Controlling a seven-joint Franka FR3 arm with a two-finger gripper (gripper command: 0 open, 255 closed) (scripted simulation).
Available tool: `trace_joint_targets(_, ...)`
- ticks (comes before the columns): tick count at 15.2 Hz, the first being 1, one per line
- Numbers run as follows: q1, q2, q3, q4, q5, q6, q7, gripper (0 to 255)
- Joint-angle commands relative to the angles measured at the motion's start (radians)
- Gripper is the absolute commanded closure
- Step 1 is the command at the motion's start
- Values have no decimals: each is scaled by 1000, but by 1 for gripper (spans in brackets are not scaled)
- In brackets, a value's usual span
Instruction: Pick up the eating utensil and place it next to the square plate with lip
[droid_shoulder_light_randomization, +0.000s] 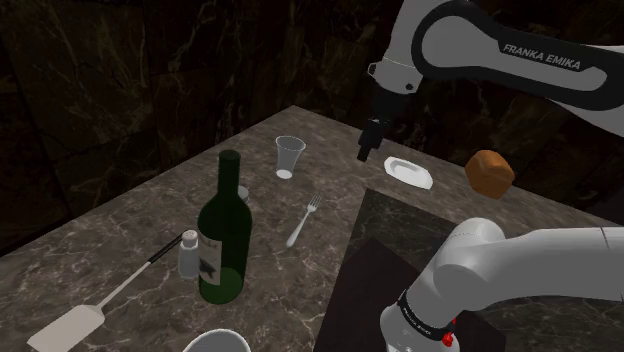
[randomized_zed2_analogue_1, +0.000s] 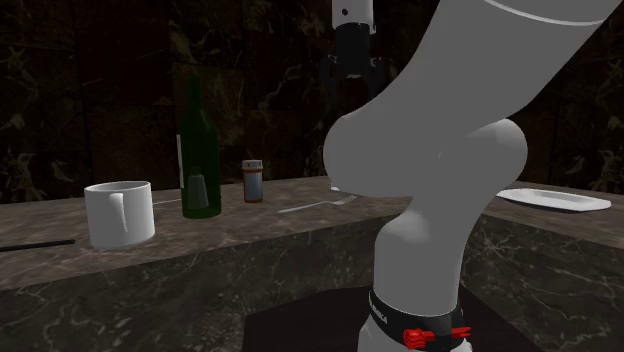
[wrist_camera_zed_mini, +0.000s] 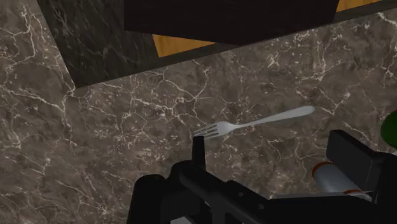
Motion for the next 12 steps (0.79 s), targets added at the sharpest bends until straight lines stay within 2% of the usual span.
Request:
trace_joint_targets(1,0,0,0,0,0,0,0,0)
trace_joint_targets(6,-93,30,115,-132,80,181,356,0)
trace_joint_targets(12,-209,142,262,-230,161,417,778,0)
